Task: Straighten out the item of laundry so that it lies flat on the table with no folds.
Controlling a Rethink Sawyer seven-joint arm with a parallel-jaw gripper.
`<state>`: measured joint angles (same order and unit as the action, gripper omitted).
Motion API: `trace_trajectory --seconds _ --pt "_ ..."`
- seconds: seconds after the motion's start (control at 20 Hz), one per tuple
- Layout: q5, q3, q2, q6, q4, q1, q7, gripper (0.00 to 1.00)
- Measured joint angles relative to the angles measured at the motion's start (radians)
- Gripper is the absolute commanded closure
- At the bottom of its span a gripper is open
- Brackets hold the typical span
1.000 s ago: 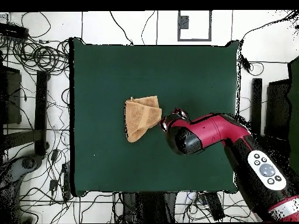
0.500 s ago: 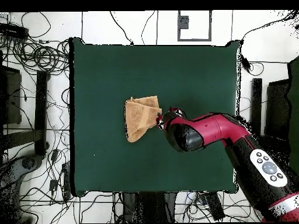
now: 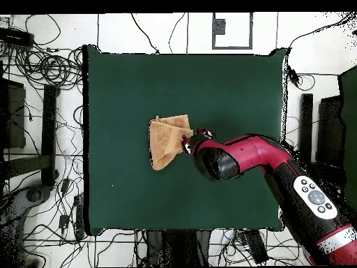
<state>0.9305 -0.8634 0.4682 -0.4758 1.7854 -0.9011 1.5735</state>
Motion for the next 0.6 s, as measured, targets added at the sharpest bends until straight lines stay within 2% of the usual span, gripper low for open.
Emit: trace_trajectory --seconds 0.6 --pt "0.010 -0.001 -0.002 0.000 0.000 0.005 0.000 0.00"
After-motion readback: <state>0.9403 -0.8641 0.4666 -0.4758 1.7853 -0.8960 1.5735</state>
